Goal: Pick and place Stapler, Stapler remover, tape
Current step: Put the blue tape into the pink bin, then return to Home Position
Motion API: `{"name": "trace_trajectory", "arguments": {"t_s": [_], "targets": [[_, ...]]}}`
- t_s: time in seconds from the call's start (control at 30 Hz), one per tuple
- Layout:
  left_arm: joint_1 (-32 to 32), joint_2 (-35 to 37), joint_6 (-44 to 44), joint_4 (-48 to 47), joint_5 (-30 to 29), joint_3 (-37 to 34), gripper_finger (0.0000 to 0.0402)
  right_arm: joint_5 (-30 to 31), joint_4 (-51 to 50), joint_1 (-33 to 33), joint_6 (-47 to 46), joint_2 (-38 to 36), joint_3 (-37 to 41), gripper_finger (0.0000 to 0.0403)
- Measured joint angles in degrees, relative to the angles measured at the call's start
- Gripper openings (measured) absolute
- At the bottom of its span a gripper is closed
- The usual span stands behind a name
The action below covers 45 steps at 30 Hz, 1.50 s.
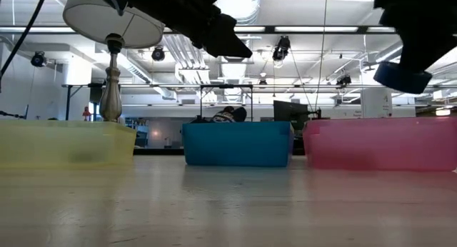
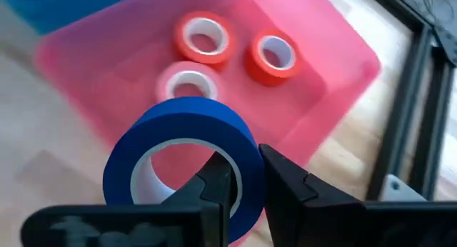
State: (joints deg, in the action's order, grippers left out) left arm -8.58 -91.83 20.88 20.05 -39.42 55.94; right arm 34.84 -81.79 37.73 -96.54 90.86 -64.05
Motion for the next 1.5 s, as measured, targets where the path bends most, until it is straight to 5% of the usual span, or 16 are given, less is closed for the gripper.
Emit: {"name": "trace_trajectory", "arguments": {"t_s": [0.3,0.57,1.07,1.5], "targets": [[0.0,0.0,-2.3,-1.7,1.4,0.0,0.0154,-5.1,0.8,-15.0,9.9,-5.8,8.4,0.0062],[0.0,0.0,-4.6,-2.7,2.1,0.0,0.0154,-7.8,21.2,-23.6,35.3,-10.1,16.0,0.0063],[0.0,0.0,-10.5,-4.5,2.3,0.0,0.0154,-15.9,23.7,-34.6,46.5,-9.4,20.0,0.0066],[0.0,0.0,-14.6,-6.1,2.2,-0.9,0.0154,-15.4,27.8,-38.3,55.1,-9.4,19.9,0.0121]]}}
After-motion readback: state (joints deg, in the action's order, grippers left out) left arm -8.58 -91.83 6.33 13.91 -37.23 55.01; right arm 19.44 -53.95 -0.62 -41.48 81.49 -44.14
